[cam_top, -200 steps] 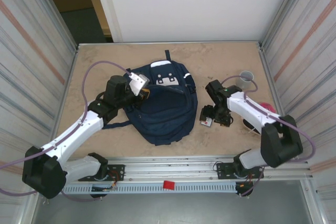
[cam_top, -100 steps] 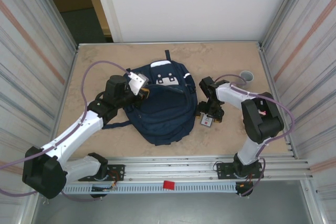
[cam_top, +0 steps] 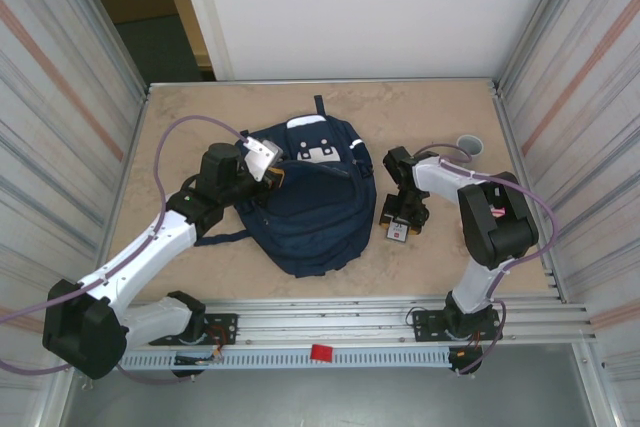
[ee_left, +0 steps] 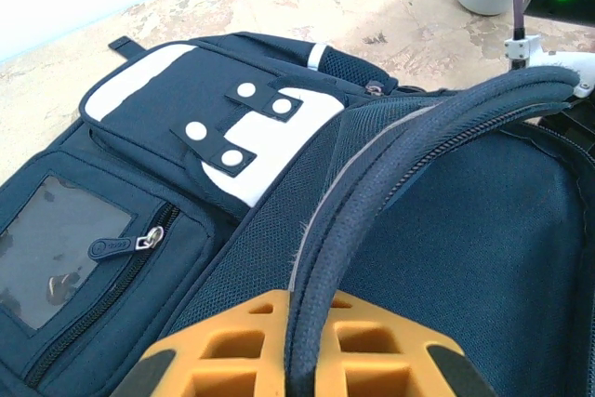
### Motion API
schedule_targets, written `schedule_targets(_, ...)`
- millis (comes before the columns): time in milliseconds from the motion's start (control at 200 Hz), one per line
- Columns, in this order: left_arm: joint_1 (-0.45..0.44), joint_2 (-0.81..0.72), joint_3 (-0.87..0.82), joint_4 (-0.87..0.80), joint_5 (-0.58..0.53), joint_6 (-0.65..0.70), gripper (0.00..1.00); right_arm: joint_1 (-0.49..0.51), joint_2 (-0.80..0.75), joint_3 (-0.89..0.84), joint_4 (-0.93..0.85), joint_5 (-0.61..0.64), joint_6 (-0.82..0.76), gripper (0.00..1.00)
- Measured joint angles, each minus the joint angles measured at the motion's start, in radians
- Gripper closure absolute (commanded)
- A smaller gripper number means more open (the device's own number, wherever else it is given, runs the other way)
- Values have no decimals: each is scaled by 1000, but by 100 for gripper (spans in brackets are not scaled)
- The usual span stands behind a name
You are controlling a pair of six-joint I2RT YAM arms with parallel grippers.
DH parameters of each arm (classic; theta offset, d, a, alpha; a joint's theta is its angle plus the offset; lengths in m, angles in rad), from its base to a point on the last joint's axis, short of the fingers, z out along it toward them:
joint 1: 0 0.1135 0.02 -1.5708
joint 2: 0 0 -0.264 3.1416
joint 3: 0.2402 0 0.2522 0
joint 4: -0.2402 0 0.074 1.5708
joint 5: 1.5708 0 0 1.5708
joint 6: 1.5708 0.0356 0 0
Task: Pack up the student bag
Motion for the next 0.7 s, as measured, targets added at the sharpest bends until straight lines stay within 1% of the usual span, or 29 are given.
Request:
schedule_targets(135,0,0,3,0,6,-10,100,-1,-26,-17,14,-1,-4,54)
schedule_targets(236,0,0,3,0,13,-25,100,-1,-81,-33,35,-2,-8,54)
schedule_targets(346,1,0,3,0,22,-48,100,16,-225,-39,52,4,-26,54)
schedule_targets(416,2,0,5,-3,26,-61,100,47,-338,-39,66,13,-51,54)
schedule_targets(501,2,0,16,-24,34,-74,100,91,-463,-38,92,34,-98,54)
schedule_targets(566,3,2,27,-36,42,-82,100,130,-542,-38,124,42,-163,54)
schedule_targets(697,8,2,37,-56,62,-104,100,217,-627,-32,205,56,-328,55)
